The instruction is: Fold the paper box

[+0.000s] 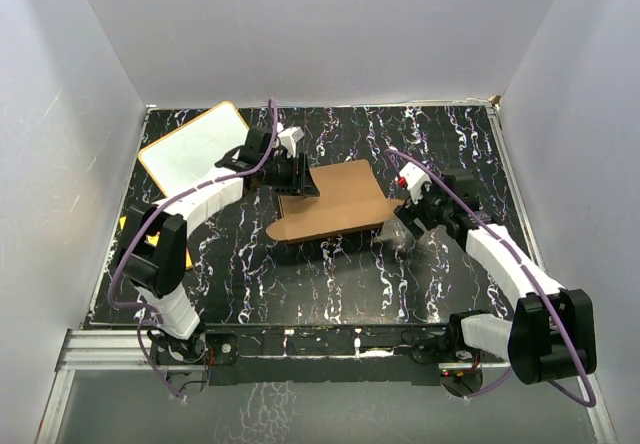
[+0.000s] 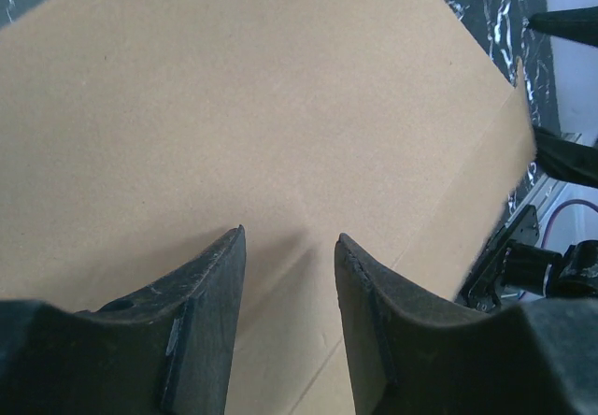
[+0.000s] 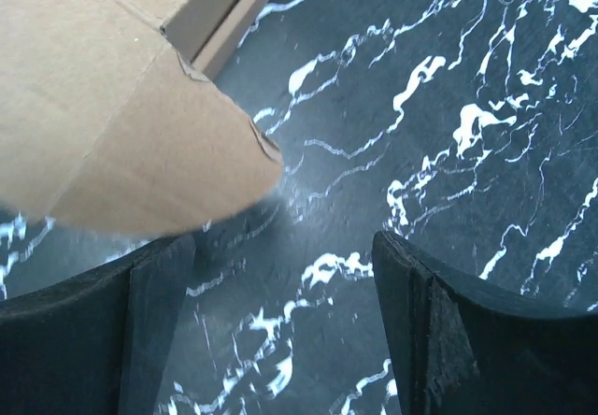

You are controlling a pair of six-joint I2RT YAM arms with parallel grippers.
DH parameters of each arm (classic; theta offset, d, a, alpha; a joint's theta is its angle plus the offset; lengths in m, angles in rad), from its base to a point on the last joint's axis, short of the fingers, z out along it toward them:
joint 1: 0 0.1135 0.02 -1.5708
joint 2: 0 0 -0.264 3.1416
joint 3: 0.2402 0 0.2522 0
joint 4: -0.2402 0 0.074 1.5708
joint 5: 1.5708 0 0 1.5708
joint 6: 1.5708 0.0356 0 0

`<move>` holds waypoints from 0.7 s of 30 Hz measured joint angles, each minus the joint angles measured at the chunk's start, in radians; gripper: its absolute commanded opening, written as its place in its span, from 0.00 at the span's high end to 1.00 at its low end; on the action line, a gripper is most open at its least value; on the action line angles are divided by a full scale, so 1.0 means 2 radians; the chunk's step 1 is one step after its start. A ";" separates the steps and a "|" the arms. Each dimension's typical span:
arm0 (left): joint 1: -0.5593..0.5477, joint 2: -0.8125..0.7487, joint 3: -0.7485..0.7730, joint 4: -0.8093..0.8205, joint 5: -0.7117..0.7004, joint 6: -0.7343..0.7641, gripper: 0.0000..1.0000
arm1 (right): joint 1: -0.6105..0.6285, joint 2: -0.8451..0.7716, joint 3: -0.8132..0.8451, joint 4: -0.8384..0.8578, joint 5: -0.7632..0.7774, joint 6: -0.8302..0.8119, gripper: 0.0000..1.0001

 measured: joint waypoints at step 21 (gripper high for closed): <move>0.002 0.025 -0.058 0.047 0.007 -0.013 0.62 | 0.034 0.164 0.228 -0.202 -0.266 -0.032 0.78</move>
